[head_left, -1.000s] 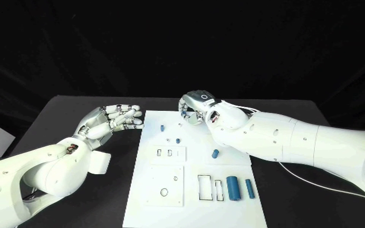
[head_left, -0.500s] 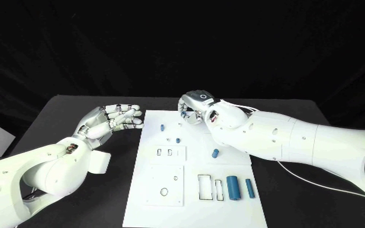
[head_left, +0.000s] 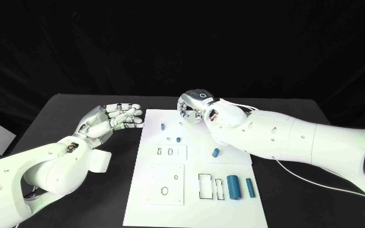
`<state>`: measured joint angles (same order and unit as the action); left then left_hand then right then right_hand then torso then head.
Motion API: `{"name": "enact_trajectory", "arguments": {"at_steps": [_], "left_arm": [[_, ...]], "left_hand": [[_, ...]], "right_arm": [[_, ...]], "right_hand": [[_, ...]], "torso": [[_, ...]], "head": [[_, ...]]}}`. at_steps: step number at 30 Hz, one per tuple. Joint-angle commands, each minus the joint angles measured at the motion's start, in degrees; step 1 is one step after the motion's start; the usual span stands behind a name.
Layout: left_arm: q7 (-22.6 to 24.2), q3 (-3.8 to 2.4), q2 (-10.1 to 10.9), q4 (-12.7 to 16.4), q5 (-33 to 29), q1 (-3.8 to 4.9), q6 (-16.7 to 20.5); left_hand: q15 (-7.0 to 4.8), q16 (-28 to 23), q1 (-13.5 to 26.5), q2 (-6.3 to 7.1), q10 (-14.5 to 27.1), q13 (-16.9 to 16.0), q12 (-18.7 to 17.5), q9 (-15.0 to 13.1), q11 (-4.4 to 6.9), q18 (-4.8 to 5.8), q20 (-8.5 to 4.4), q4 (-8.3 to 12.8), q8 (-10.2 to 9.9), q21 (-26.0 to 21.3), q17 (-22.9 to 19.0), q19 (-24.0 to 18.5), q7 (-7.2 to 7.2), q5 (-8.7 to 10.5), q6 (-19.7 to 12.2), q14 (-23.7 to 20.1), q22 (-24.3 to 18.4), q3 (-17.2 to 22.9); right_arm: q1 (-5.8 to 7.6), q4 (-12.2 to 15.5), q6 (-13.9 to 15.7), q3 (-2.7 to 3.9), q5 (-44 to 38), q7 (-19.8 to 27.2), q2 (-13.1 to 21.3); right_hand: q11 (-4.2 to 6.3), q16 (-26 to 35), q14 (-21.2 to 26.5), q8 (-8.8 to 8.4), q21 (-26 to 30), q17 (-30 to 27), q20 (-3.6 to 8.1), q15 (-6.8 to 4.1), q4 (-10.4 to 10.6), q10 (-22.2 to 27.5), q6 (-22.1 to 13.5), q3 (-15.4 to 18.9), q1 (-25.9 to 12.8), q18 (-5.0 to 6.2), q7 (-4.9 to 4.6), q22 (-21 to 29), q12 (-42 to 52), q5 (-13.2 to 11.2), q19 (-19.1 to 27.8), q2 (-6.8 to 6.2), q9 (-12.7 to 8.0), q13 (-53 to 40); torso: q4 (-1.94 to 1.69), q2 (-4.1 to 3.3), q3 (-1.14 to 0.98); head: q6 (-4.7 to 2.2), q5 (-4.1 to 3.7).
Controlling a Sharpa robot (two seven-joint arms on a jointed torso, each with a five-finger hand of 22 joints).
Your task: Assemble the parts on the task board
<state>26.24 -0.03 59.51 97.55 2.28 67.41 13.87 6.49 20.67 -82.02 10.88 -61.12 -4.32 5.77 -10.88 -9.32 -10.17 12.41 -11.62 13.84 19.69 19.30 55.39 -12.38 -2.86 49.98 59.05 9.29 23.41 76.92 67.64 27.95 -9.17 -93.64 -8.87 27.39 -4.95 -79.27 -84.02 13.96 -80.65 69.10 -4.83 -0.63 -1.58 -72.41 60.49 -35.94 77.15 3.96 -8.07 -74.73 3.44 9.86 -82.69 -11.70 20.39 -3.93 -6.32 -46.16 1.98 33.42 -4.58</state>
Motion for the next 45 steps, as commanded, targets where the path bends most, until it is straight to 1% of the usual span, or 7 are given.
{"name": "enact_trajectory", "arguments": {"at_steps": [1, 17, 27, 37, 40, 42, 45], "left_arm": [[0.32, -0.06, -0.14, 0.00, -0.14, 0.12, -0.97], [0.32, -0.06, -0.10, -0.33, -0.14, 0.12, -0.96], [0.26, -0.06, -0.34, -0.65, -0.17, 0.12, -1.03], [0.22, -0.06, -0.45, -0.82, -0.19, 0.12, -0.98], [0.22, -0.06, -0.46, -0.85, -0.19, 0.12, -0.96], [0.22, -0.06, -0.47, -0.86, -0.19, 0.12, -0.95], [0.21, -0.06, -0.46, -0.88, -0.19, 0.12, -0.94]], "left_hand": [[-0.06, 0.20, 0.35, -0.38, 0.45, 0.02, -0.34, -0.05, -0.04, -0.18, 0.02, 0.19, -0.22, 0.18, 0.06, -0.35, -0.11, -0.06, -0.45, -0.37, 0.05, 0.06], [-0.06, 0.20, 0.35, -0.38, 0.45, 0.02, -0.34, -0.05, -0.04, -0.18, 0.02, 0.19, -0.22, 0.18, 0.06, -0.35, -0.11, -0.06, -0.45, -0.37, 0.05, 0.06], [-0.06, 0.20, 0.35, -0.38, 0.45, 0.02, -0.34, -0.05, -0.04, -0.18, 0.02, 0.19, -0.22, 0.18, 0.06, -0.35, -0.11, -0.06, -0.45, -0.37, 0.05, 0.06], [-0.05, 0.37, 0.35, -0.44, 0.50, 0.00, -0.33, -0.11, -0.05, -0.17, 0.02, 0.33, -0.23, 0.29, 0.27, -0.40, -0.13, -0.06, -0.47, -0.52, 0.11, 0.12], [-0.05, 0.37, 0.35, -0.44, 0.50, 0.00, -0.33, -0.11, -0.05, -0.17, 0.02, 0.33, -0.23, 0.29, 0.27, -0.40, -0.13, -0.06, -0.47, -0.52, 0.11, 0.12], [-0.05, 0.37, 0.35, -0.44, 0.50, 0.00, -0.33, -0.11, -0.05, -0.17, 0.02, 0.33, -0.23, 0.29, 0.27, -0.40, -0.13, -0.06, -0.47, -0.52, 0.11, 0.12], [-0.05, 0.39, 0.35, -0.44, 0.52, 0.00, -0.34, -0.11, -0.06, -0.17, 0.02, 0.35, -0.24, 0.30, 0.30, -0.41, -0.14, -0.06, -0.49, -0.54, 0.12, 0.13]], "right_arm": [[-0.30, -0.21, -2.26, -0.22, 0.16, 0.21, 0.01], [-0.34, 0.61, -1.42, -0.24, 0.01, -0.13, 0.68], [-0.38, 0.71, -1.11, -0.24, -0.02, -0.27, 0.77], [-0.38, 0.68, -0.84, -0.24, 0.11, -0.21, 0.80], [-0.38, 0.53, -0.46, -0.24, 0.53, 0.13, 0.71], [-0.37, 0.44, -0.22, -0.24, 0.79, 0.37, 0.66], [-0.37, 0.34, 0.12, -0.24, 1.07, 0.65, 0.61]], "right_hand": [[0.84, -0.28, -2.30, -0.22, 0.16, -0.07, -0.48, 0.09, 0.01, -0.54, -0.55, -0.35, 0.18, -0.72, -0.04, 0.04, 0.04, -0.34, 0.10, 0.12, 0.05, -0.13], [0.62, -0.20, -2.17, -0.64, 0.64, -0.45, -0.67, 0.28, 0.06, 0.19, -1.22, -0.34, -0.31, -0.57, -0.21, 0.70, 0.06, -0.20, 0.52, -0.61, 0.24, 0.00], [0.59, -0.20, -2.16, -0.70, 0.68, -0.47, -0.70, 0.31, 0.09, 0.29, -1.30, -0.36, -0.37, -0.55, -0.23, 0.76, 0.06, -0.15, 0.56, -0.68, 0.27, 0.02], [0.54, -0.21, -2.14, -0.78, 0.67, -0.50, -0.74, 0.35, 0.16, 0.42, -1.42, -0.39, -0.50, -0.56, -0.27, 0.72, 0.06, -0.11, 0.55, -0.76, 0.30, 0.03], [-0.08, 0.85, -1.52, -1.92, 2.68, -2.66, -1.15, 0.86, 0.73, 2.85, -3.18, -0.47, -1.51, 0.06, -0.76, 3.60, -0.07, -0.38, 2.10, -1.78, 0.33, 0.30], [-0.99, 2.69, -0.56, -3.16, 5.73, -5.91, -1.84, 1.64, 1.58, 6.88, -5.16, 0.83, -2.90, 0.89, -1.53, 7.75, 0.00, -1.34, 4.26, -3.33, 0.26, 0.37], [-1.33, 3.69, -0.11, -3.84, 7.64, -7.64, -2.18, 1.89, 1.93, 9.04, -6.07, 2.39, -2.87, 1.40, -1.72, 10.14, 0.05, -2.53, 5.38, -3.53, 0.23, 0.33]], "torso": [[0.04, 0.03, 0.00], [-0.01, -0.01, 0.00], [-0.04, -0.11, 0.07], [-0.05, -0.14, 0.05], [-0.04, -0.09, 0.10], [-0.04, -0.08, 0.11], [-0.07, -0.09, 0.11]], "head": [[0.16, 0.01], [0.24, 0.01], [0.26, 0.07], [0.29, -0.01], [0.25, 0.06], [0.24, 0.06], [0.20, 0.07]]}}
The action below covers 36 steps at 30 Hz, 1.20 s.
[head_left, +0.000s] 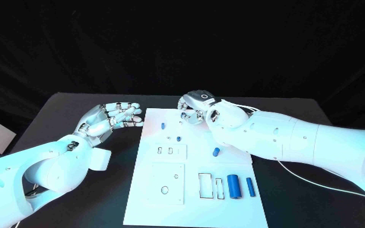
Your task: Assemble the parts on the task board
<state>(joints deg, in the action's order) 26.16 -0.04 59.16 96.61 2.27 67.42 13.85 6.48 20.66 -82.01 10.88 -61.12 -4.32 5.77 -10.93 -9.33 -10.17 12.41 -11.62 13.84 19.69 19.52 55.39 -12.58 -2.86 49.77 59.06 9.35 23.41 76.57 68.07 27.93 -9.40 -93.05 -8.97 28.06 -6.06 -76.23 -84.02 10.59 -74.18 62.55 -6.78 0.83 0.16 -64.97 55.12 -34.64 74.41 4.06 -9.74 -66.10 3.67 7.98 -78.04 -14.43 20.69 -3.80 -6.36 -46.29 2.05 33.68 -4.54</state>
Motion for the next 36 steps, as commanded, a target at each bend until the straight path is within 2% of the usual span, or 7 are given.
{"name": "enact_trajectory", "arguments": {"at_steps": [1, 8, 24, 30, 32, 34, 36], "left_arm": [[0.29, -0.05, -0.11, 0.06, -0.18, 0.11, -0.91], [0.28, -0.05, -0.03, 0.03, -0.22, 0.11, -0.87], [0.48, -0.05, 0.25, -0.30, -0.12, 0.08, -1.08], [0.54, -0.04, 0.29, -0.50, 0.75, 0.07, -0.97], [0.54, -0.04, 0.29, -0.53, 0.88, 0.06, -0.97], [0.55, -0.04, 0.28, -0.56, 0.98, 0.06, -0.96], [0.55, -0.03, 0.27, -0.58, 1.05, 0.05, -0.96]], "left_hand": [[-0.04, 0.40, 0.35, -0.44, 0.52, 0.00, -0.34, -0.06, -0.06, -0.17, 0.02, 0.35, -0.24, 0.30, 0.08, -0.41, 0.07, -0.06, -0.29, -0.55, 0.06, 0.13], [-0.04, 0.40, 0.35, -0.44, 0.52, 0.00, -0.34, -0.06, -0.06, -0.17, 0.02, 0.35, -0.24, 0.30, 0.08, -0.41, 0.07, -0.06, -0.29, -0.55, 0.06, 0.13], [-0.04, 0.40, 0.35, -0.44, 0.52, 0.00, -0.34, -0.06, -0.06, -0.17, 0.02, 0.35, -0.24, 0.30, 0.08, -0.41, 0.07, -0.06, -0.29, -0.55, 0.06, 0.13], [-0.03, 0.54, 0.32, -0.41, 0.52, -0.03, -0.31, -0.09, -0.05, -0.17, 0.02, 0.49, -0.28, 0.39, 0.25, -0.47, 0.07, -0.06, -0.37, -0.66, 0.11, 0.16], [-0.03, 0.54, 0.32, -0.41, 0.52, -0.03, -0.31, -0.09, -0.05, -0.17, 0.02, 0.49, -0.28, 0.39, 0.25, -0.47, 0.07, -0.06, -0.37, -0.66, 0.11, 0.16], [-0.03, 0.54, 0.32, -0.41, 0.52, -0.03, -0.31, -0.09, -0.05, -0.17, 0.02, 0.49, -0.28, 0.39, 0.25, -0.47, 0.07, -0.06, -0.37, -0.66, 0.11, 0.16], [-0.03, 0.54, 0.32, -0.41, 0.52, -0.03, -0.31, -0.09, -0.05, -0.17, 0.02, 0.49, -0.28, 0.39, 0.25, -0.47, 0.07, -0.06, -0.37, -0.66, 0.11, 0.16]], "right_arm": [[-0.02, -0.11, 0.24, -0.01, 0.53, 0.80, -0.06], [-0.01, 0.43, 1.25, -0.01, 0.85, 1.02, 0.73], [1.06, 14.14, 1.44, 1.15, 14.10, 1.41, 16.39], [1.42, 15.34, -1.92, 1.27, 20.22, 1.33, 20.66], [1.46, 15.02, -3.11, 1.28, 21.47, 1.07, 21.28], [1.48, 14.49, -4.24, 1.29, 22.57, 0.69, 21.73], [1.50, 13.81, -5.26, 1.29, 23.37, 0.19, 21.92]], "right_hand": [[-0.35, 2.38, 0.73, -1.53, 4.08, -3.87, -0.36, 0.78, 0.54, 5.40, -2.29, 4.01, 0.29, 2.10, -0.13, 5.22, -0.04, -0.94, 2.47, -0.46, -0.37, 0.19], [-0.89, 3.44, 0.68, -3.65, 7.86, -6.42, -0.61, 0.85, 5.47, 9.61, -2.65, 21.61, 8.27, 2.45, 0.11, 8.22, 0.07, -0.39, 1.97, 3.77, -1.30, 0.12], [0.33, -0.66, -0.84, -4.73, 2.82, -1.15, 0.25, -0.04, 11.02, -3.37, -1.57, 19.36, 10.43, 1.03, -0.58, 0.85, 3.40, 1.92, -1.67, 3.06, -2.07, -1.01], [3.37, -3.21, -1.71, -4.04, -1.12, 2.99, 2.03, -2.32, 12.39, -15.71, -1.32, 19.54, 10.01, 0.13, 1.73, -4.39, 11.03, 4.68, -3.68, -0.05, -1.56, -6.70], [4.52, -4.59, -2.13, -2.98, -3.28, 4.98, 2.77, -3.08, 12.94, -12.84, -1.57, 21.37, 10.22, -0.53, 1.95, -7.27, 24.73, 6.03, -4.69, 0.19, -0.72, -21.19], [3.96, -7.43, -3.12, -1.89, -6.69, 10.60, 2.45, -2.69, 14.34, -15.59, -2.37, 23.27, 9.62, -1.38, 1.48, -11.86, 61.04, 6.09, -6.47, 0.68, 0.06, -58.83], [3.05, -9.02, -3.63, -1.18, -8.31, 13.97, 2.19, -2.04, 15.31, -17.41, -3.04, 23.95, 9.70, -1.77, 1.56, -14.04, 72.73, 6.26, -7.34, 0.99, 0.46, -71.33]], "torso": [[-0.04, 0.03, 0.01], [0.03, 0.06, 0.02], [1.38, 0.80, -0.36], [1.64, 0.94, -0.63], [1.61, 0.93, -0.72], [1.55, 0.85, -0.80], [1.52, 0.81, -0.69]], "head": [[-0.07, 0.04], [-0.12, 0.04], [-0.95, -0.14], [-0.96, -0.22], [-0.91, -0.29], [-0.91, -0.43], [-0.95, -0.49]]}}
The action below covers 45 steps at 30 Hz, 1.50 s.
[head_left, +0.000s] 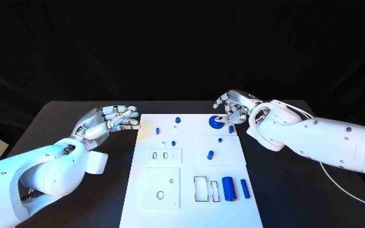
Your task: Assemble the parts on the task board
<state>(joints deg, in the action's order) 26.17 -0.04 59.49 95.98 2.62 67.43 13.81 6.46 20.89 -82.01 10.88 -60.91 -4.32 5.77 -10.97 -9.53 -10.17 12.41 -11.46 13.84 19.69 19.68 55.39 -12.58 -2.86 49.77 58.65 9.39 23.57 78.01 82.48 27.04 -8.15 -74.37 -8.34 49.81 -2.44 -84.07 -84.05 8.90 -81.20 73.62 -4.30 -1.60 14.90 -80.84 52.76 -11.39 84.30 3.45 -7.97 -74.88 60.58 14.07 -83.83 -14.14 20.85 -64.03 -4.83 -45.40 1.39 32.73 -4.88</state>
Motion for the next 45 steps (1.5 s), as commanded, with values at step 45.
{"name": "enact_trajectory", "arguments": {"at_steps": [45], "left_arm": [[0.44, -0.04, -0.08, -0.21, 0.80, 0.03, -1.09]], "left_hand": [[-0.03, 0.36, 0.33, -0.40, 0.27, -0.04, -0.28, -0.06, 0.16, -0.17, 0.02, 0.36, -0.28, 0.41, 0.14, -0.48, 0.08, -0.07, -0.38, -0.26, 0.08, 0.00]], "right_arm": [[-1.43, -6.54, -8.48, -0.11, 3.40, -4.59, -4.14]], "right_hand": [[-1.49, -5.26, -5.39, 3.74, -7.87, 13.78, -1.53, 1.39, 0.79, -9.16, -0.16, -2.74, 1.53, -3.14, -0.74, -13.95, 29.42, 0.47, -5.50, 4.83, 1.05, -25.97]], "torso": [[-0.02, 0.01, 0.12]], "head": [[0.92, 0.00]]}}
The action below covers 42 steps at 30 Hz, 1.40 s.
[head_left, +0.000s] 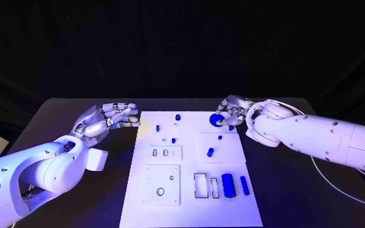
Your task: Assemble the parts on the task board
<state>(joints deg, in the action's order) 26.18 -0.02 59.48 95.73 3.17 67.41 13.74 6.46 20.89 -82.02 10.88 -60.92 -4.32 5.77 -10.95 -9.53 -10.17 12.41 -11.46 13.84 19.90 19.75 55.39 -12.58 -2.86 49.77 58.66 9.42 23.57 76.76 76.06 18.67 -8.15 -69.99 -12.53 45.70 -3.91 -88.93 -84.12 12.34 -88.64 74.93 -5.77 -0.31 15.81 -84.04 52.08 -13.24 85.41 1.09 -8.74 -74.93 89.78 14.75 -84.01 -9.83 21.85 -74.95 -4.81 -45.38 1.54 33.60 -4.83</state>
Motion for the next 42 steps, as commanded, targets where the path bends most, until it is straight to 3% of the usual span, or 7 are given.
{"name": "enact_trajectory", "arguments": {"at_steps": [1, 7, 13, 18, 23, 32, 42], "left_arm": [[0.43, -0.05, -0.06, 0.03, 0.26, 0.05, -1.03], [0.42, -0.05, -0.09, -0.01, 0.26, 0.05, -1.07], [0.42, -0.05, -0.14, -0.05, 0.26, 0.05, -1.12], [0.44, -0.05, -0.21, -0.19, 0.26, 0.05, -1.15], [0.43, -0.04, -0.35, -0.24, 0.26, 0.04, -1.20], [0.40, -0.04, -0.70, -0.19, 0.26, 0.04, -1.30], [0.34, -0.04, -1.04, -0.11, 0.26, 0.05, -1.32]], "left_hand": [[-0.03, 0.36, 0.33, -0.40, 0.28, -0.04, -0.28, -0.08, 0.16, -0.17, 0.02, 0.36, -0.28, 0.19, 0.07, -0.48, 0.08, -0.07, -0.38, -0.27, 0.05, 0.00], [-0.03, 0.56, 0.36, -0.45, 0.30, -0.07, -0.26, -0.15, 0.16, -0.17, 0.01, 0.48, -0.27, 0.31, 0.29, -0.54, 0.08, -0.07, -0.38, -0.38, 0.12, 0.06], [-0.03, 0.56, 0.36, -0.45, 0.30, -0.07, -0.26, -0.15, 0.16, -0.17, 0.01, 0.48, -0.27, 0.31, 0.29, -0.54, 0.08, -0.07, -0.38, -0.38, 0.12, 0.06], [-0.03, 0.56, 0.36, -0.45, 0.30, -0.07, -0.26, -0.15, 0.16, -0.17, 0.01, 0.48, -0.27, 0.31, 0.29, -0.54, 0.08, -0.07, -0.38, -0.38, 0.12, 0.06], [-0.03, 0.56, 0.36, -0.45, 0.30, -0.07, -0.26, -0.15, 0.16, -0.17, 0.01, 0.48, -0.27, 0.31, 0.29, -0.54, 0.08, -0.07, -0.38, -0.38, 0.12, 0.06], [-0.03, 0.56, 0.36, -0.45, 0.30, -0.07, -0.26, -0.15, 0.16, -0.17, 0.01, 0.48, -0.27, 0.31, 0.29, -0.54, 0.08, -0.07, -0.38, -0.38, 0.12, 0.06], [-0.03, 0.56, 0.36, -0.45, 0.30, -0.07, -0.26, -0.15, 0.16, -0.17, 0.01, 0.48, -0.27, 0.31, 0.29, -0.54, 0.08, -0.07, -0.38, -0.38, 0.12, 0.06]], "right_arm": [[-0.18, -0.10, 0.09, -0.10, -1.20, -0.33, -0.04], [-0.19, 0.26, 1.94, -0.10, -2.44, 0.65, -0.03], [-0.20, 1.51, 5.89, -0.10, -4.68, 2.28, -0.15], [-0.19, 3.63, 10.20, -0.09, -8.86, 2.49, -0.56], [-0.14, 6.34, 12.56, -0.07, -13.61, 1.61, -1.68], [-0.29, 8.34, 12.64, -0.13, -18.33, 0.44, -6.41], [-1.73, 5.40, 11.76, -0.45, -19.79, -0.49, -12.18]], "right_hand": [[0.02, -0.38, -5.31, 0.31, -0.46, 12.42, -0.04, 0.07, -0.22, -5.96, 0.67, -1.33, 0.53, -0.79, 0.06, -13.94, 0.22, -0.21, -5.35, 0.50, 0.03, -15.05], [0.44, -0.43, -5.35, 0.80, -0.88, 12.60, 0.26, -0.29, -1.15, -5.96, 2.39, -4.37, 1.16, -0.93, 0.56, -14.48, 0.22, 0.55, -5.65, 0.06, 0.11, -15.05], [1.32, -0.46, -5.38, 1.84, -1.36, 12.74, 0.86, -1.01, -1.97, -5.96, 5.18, -7.00, 0.52, -1.09, 1.58, -15.07, 0.22, 0.87, -5.99, -0.31, 0.86, -15.05], [1.49, -0.50, -5.41, 1.85, -1.36, 12.90, 1.06, -1.19, -2.21, -5.96, 5.41, -7.56, 0.07, -1.09, 1.73, -15.07, 0.22, 1.17, -5.99, -0.70, 1.00, -15.05], [1.55, -0.54, -5.45, 1.83, -1.36, 13.05, 1.14, -1.26, -2.33, -5.96, 5.51, -7.82, -0.28, -1.09, 1.78, -15.07, 0.22, 1.26, -5.99, -1.05, 1.07, -15.05], [1.56, -0.54, -5.44, 1.62, -1.36, 13.02, 1.23, -1.30, -2.39, -5.96, 5.41, -8.24, -0.90, -1.09, 1.77, -15.07, 0.22, 0.72, -5.99, -1.34, 1.10, -15.05], [1.55, -0.50, -5.42, 1.47, -1.36, 12.90, 1.25, -1.30, -2.45, -5.96, 5.27, -8.48, -1.15, -1.09, 1.74, -15.07, 0.22, 0.51, -5.99, -1.46, 1.10, -15.05]], "torso": [[-0.03, 0.02, -0.02], [0.01, 0.00, 0.00], [-0.02, 0.02, 0.03], [-0.08, 0.13, 0.10], [-0.14, 0.10, 0.09], [-0.09, 0.00, 0.10], [-0.17, -0.09, 0.15]], "head": [[0.08, -0.03], [0.03, -0.03], [-0.12, 0.02], [-0.19, 0.05], [-0.30, 0.19], [-0.29, 0.60], [-0.30, 0.65]]}}
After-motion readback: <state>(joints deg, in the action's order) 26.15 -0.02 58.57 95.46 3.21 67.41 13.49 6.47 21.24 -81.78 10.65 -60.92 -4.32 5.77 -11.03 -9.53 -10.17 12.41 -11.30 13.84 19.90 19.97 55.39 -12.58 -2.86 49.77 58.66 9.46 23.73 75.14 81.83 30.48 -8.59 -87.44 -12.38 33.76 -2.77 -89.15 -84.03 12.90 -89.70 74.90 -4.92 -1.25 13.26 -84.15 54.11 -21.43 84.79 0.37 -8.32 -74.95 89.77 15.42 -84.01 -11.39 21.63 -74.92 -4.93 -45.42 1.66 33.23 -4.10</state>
